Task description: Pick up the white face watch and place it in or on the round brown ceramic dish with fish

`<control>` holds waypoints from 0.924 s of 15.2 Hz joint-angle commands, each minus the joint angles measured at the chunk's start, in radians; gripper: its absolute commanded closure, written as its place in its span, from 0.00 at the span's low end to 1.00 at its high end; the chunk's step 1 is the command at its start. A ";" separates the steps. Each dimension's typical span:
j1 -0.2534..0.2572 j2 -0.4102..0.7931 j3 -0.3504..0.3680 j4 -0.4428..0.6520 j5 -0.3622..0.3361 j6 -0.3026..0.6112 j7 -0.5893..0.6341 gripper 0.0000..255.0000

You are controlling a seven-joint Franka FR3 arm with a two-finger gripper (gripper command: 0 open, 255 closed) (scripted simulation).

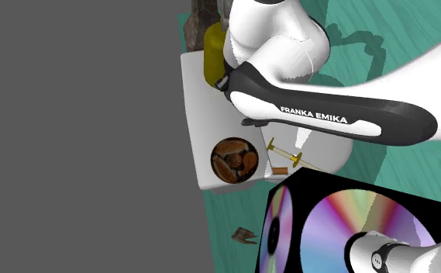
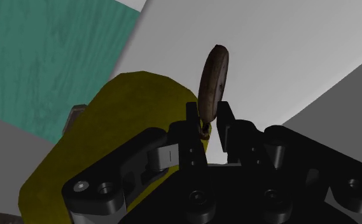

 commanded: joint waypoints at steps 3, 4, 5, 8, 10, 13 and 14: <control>0.002 -0.023 -0.001 0.029 -0.003 -0.051 -0.002 1.00; 0.002 -0.028 -0.001 0.037 -0.004 -0.064 -0.003 1.00; 0.002 -0.032 -0.001 0.044 -0.004 -0.076 -0.003 1.00; 0.041 -0.118 0.013 -0.061 -0.050 -0.061 0.073 1.00; 0.063 -0.173 0.028 -0.125 -0.079 -0.056 0.125 1.00; 0.092 -0.249 0.057 -0.211 -0.117 -0.056 0.205 1.00; 0.101 -0.274 0.068 -0.237 -0.128 -0.057 0.231 1.00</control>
